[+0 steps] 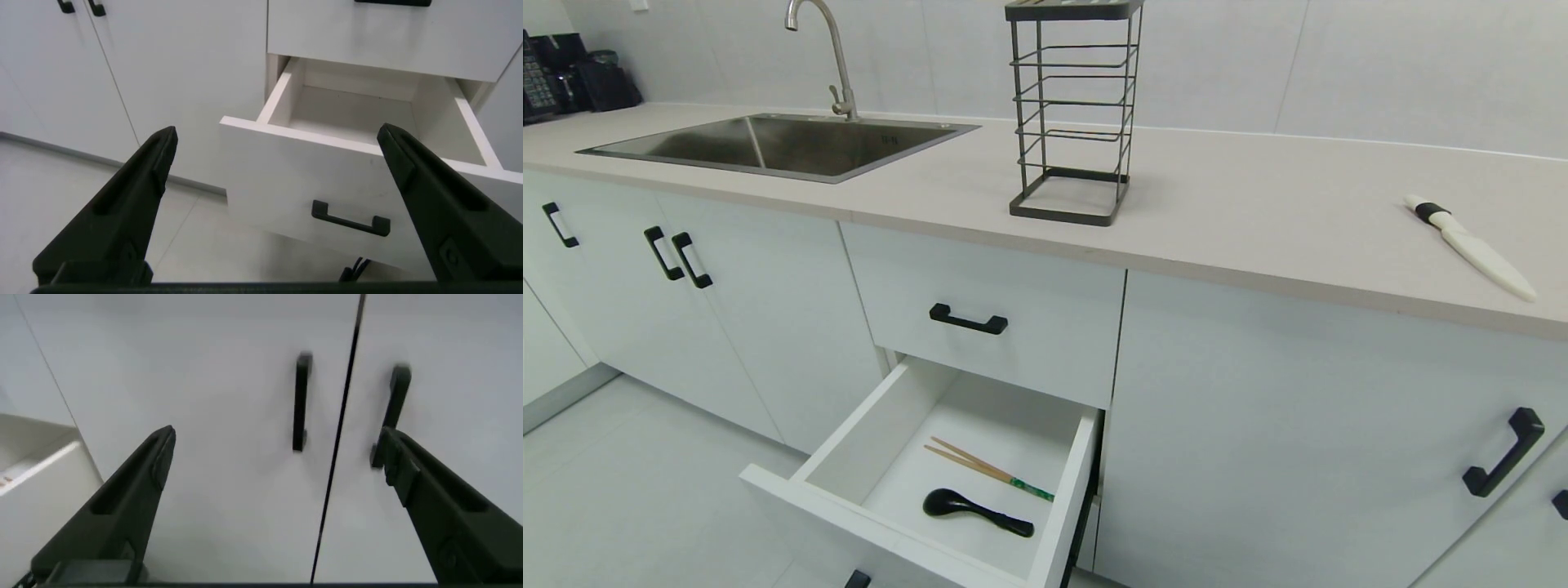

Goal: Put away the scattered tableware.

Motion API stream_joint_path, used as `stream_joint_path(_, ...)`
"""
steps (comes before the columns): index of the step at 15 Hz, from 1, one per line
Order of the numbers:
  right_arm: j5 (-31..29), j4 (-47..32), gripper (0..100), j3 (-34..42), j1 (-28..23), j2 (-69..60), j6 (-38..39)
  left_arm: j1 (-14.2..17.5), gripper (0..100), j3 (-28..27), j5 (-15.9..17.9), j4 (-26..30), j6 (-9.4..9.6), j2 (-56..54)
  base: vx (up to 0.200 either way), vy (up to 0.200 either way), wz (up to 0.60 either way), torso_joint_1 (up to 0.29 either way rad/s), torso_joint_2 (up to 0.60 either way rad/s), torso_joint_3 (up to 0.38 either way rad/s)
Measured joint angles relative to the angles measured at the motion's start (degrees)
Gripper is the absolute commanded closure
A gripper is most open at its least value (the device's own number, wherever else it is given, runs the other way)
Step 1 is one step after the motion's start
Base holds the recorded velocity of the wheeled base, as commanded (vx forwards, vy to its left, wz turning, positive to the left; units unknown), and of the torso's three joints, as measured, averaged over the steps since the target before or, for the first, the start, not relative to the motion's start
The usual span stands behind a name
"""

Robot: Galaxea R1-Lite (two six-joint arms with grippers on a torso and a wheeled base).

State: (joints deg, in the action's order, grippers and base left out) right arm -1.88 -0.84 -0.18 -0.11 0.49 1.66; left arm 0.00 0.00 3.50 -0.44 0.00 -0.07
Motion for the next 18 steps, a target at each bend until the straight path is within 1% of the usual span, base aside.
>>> stream_joint_path(2,-0.50,0.87,0,-0.04,0.01,-0.30,0.52,0.02,0,-1.29,0.02,-4.35,-0.51,0.05,0.000,0.000,0.00,0.000,0.00,0.000)
stream_joint_path(3,-0.39,0.55,0,0.00,0.01,-0.38,0.04,0.10,0,-3.27,0.05,-5.90,-0.78,0.18,0.000,0.000,0.00,0.000,0.00,0.000)
stream_joint_path(4,-0.41,0.60,0,0.00,0.01,-0.39,-0.27,0.30,0,-7.85,0.20,-7.06,-1.04,0.93,0.000,0.000,0.00,0.000,0.00,0.000)
stream_joint_path(5,-0.41,0.57,0,0.00,0.01,-0.41,-0.29,0.29,0,-10.17,0.24,-7.41,-1.12,1.48,0.000,0.000,0.00,0.000,0.00,0.000)
stream_joint_path(6,-0.41,0.57,0,0.00,0.01,-0.44,-0.32,-0.35,0,-16.57,0.90,-6.89,-1.39,4.45,0.000,0.000,0.00,0.000,0.00,0.000)
stream_joint_path(7,-0.41,0.57,0,0.00,0.01,-0.46,-0.33,-1.12,0,-18.54,1.34,-5.88,-1.44,6.30,0.000,0.000,0.00,0.000,0.00,0.000)
stream_joint_path(8,-0.41,0.57,0,0.00,0.01,-0.49,-0.33,-2.61,0,-20.39,2.30,-3.79,-1.56,9.63,0.000,0.000,0.00,0.000,0.00,0.000)
stream_joint_path(10,-0.41,0.60,0,0.00,0.01,-0.49,-0.32,-4.27,0,-21.00,4.24,-0.90,-1.63,13.54,0.000,0.000,0.00,0.000,0.00,0.000)
stream_joint_path(11,-0.39,0.57,0,0.00,0.01,-0.49,-0.33,-5.53,0,-21.08,6.46,2.55,-1.69,18.22,0.000,0.000,0.00,0.000,0.00,0.000)
stream_joint_path(12,-0.41,0.57,0,0.00,0.01,-0.49,-0.33,-6.08,0,-20.97,8.02,4.60,-1.74,21.26,0.000,0.000,0.00,0.000,0.00,0.000)
stream_joint_path(14,-0.41,0.57,0,0.00,0.01,-0.49,-0.35,-6.78,0,-20.48,10.70,6.89,-1.44,27.29,0.000,0.000,0.00,0.000,0.00,0.000)
stream_joint_path(15,-0.39,0.57,0,0.00,0.01,-0.49,-0.33,-7.08,0,-19.94,11.43,7.39,-1.26,29.61,0.000,0.000,0.00,0.000,0.00,0.000)
stream_joint_path(17,-0.41,0.57,0,0.00,0.01,-0.49,-0.33,-9.03,0,-18.36,12.07,7.72,-0.05,34.94,0.000,0.000,0.00,0.000,0.00,0.000)
stream_joint_path(18,-0.41,0.57,0,0.00,0.01,-0.49,-0.35,-9.92,0,-17.93,12.13,7.74,0.22,36.73,0.000,0.000,0.00,0.000,0.00,0.000)
